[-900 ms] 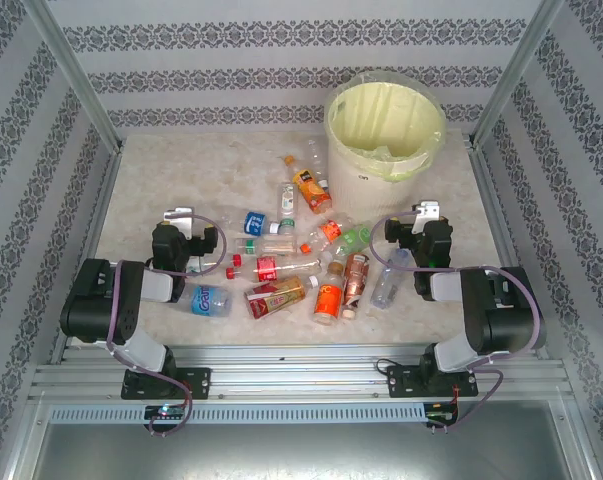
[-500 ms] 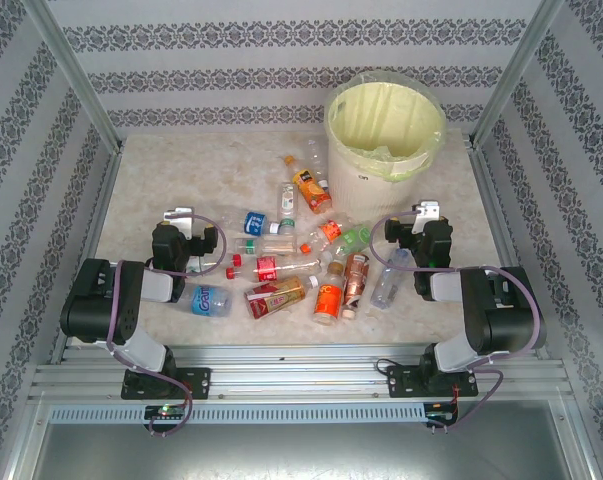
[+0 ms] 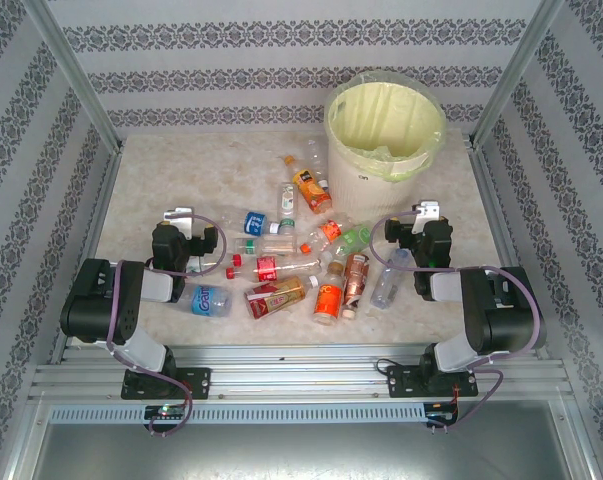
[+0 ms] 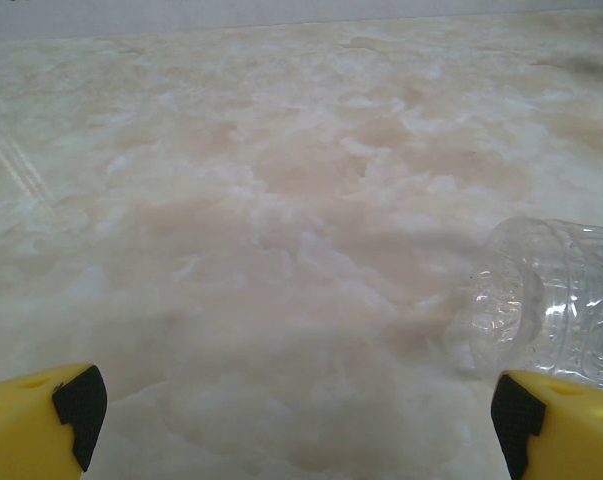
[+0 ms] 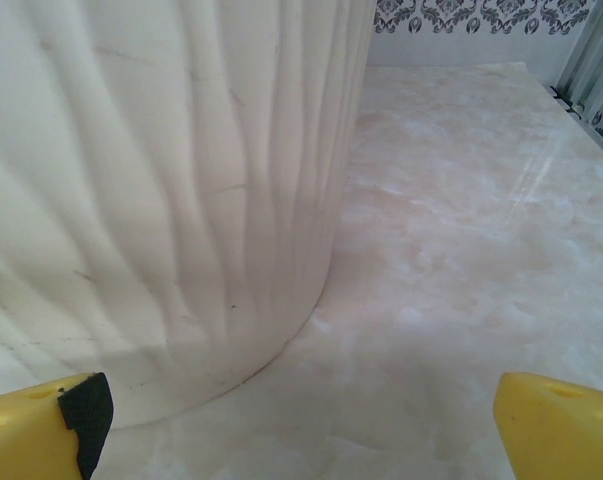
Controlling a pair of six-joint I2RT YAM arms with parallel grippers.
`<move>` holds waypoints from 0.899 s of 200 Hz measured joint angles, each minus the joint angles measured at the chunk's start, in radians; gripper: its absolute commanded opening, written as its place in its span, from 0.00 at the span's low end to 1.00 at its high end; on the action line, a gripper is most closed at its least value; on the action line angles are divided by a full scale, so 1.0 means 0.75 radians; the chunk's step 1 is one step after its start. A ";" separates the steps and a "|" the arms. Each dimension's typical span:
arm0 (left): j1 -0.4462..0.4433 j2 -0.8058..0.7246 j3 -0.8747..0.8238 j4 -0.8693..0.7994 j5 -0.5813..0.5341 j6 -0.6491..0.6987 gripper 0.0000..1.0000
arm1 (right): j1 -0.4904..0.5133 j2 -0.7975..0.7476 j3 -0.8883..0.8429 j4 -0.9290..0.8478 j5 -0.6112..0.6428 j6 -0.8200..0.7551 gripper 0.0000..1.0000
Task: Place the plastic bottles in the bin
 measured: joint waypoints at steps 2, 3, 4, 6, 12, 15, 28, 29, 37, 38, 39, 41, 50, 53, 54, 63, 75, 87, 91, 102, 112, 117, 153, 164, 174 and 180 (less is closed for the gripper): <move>0.000 0.000 0.000 0.000 0.000 0.000 1.00 | 0.000 0.000 0.000 0.000 0.000 0.000 0.98; 0.000 0.000 0.000 0.000 0.000 0.000 1.00 | 0.000 0.000 0.000 0.000 0.000 0.000 0.98; 0.000 0.000 0.000 0.000 0.000 0.000 1.00 | 0.000 0.000 0.000 0.000 0.000 0.000 0.98; 0.000 0.000 0.000 0.000 0.000 0.000 1.00 | 0.000 0.000 0.000 0.000 0.000 0.000 0.98; 0.000 0.000 0.000 0.000 0.000 0.000 1.00 | 0.000 0.000 0.000 0.000 0.000 0.000 0.98; -0.001 0.000 0.000 0.000 0.000 0.000 1.00 | 0.000 0.000 0.000 0.000 0.000 0.000 0.98; -0.001 0.000 0.000 0.000 0.000 0.000 1.00 | 0.000 0.000 0.000 0.000 0.000 0.000 0.98; 0.000 0.000 0.000 0.000 0.000 0.000 1.00 | 0.000 0.000 0.000 0.000 0.000 0.000 0.98; 0.000 0.000 0.000 0.000 0.000 0.000 1.00 | 0.000 0.000 0.000 0.000 0.000 0.000 0.98; -0.001 0.000 0.000 0.000 0.000 0.000 1.00 | 0.000 0.000 0.000 0.000 0.000 0.000 0.98; 0.000 0.000 0.000 0.000 0.000 0.000 1.00 | 0.000 0.000 0.000 0.000 0.000 0.000 0.98; 0.000 0.000 0.000 0.000 -0.001 0.000 1.00 | 0.000 0.000 0.000 0.000 0.000 0.000 0.98; 0.000 0.000 0.000 -0.001 -0.001 0.000 1.00 | 0.000 0.000 0.000 0.000 0.000 0.000 0.98; -0.001 0.000 0.000 0.000 -0.001 0.000 1.00 | 0.000 0.000 0.000 0.000 0.000 0.000 0.98; 0.000 0.000 0.000 0.000 -0.001 0.000 1.00 | 0.000 0.000 0.000 0.000 0.000 0.000 0.98; 0.000 0.000 0.000 0.000 -0.002 0.000 1.00 | -0.001 0.000 0.000 0.000 0.001 0.001 0.98; -0.001 0.000 0.000 0.000 -0.014 -0.001 1.00 | -0.001 0.000 -0.001 0.001 0.002 0.001 0.98; 0.000 0.000 -0.001 0.002 -0.025 -0.001 1.00 | -0.001 -0.001 -0.005 0.012 0.005 0.001 0.98; 0.000 0.000 -0.002 0.003 -0.027 -0.002 1.00 | -0.001 -0.001 -0.007 0.015 0.006 0.001 0.98; -0.001 -0.007 -0.010 0.007 -0.037 -0.005 1.00 | 0.000 -0.011 -0.015 0.020 0.005 0.001 0.98; -0.001 -0.040 -0.024 -0.004 -0.046 -0.005 1.00 | 0.000 -0.041 -0.022 0.011 0.006 0.001 0.98; -0.001 -0.068 -0.026 -0.026 -0.051 -0.006 1.00 | 0.001 -0.065 -0.024 -0.001 0.006 0.001 0.98; -0.006 -0.344 0.028 -0.269 -0.101 -0.039 1.00 | 0.019 -0.386 -0.027 -0.203 0.052 0.014 0.98; -0.015 -0.395 0.067 -0.348 -0.124 -0.064 1.00 | 0.044 -0.494 -0.025 -0.290 0.088 0.030 0.98; -0.036 -0.435 0.106 -0.448 -0.141 -0.083 1.00 | 0.076 -0.582 -0.016 -0.386 0.126 0.038 0.98; -0.055 -0.460 0.132 -0.515 -0.155 -0.100 1.00 | 0.098 -0.635 -0.007 -0.450 0.155 0.046 0.98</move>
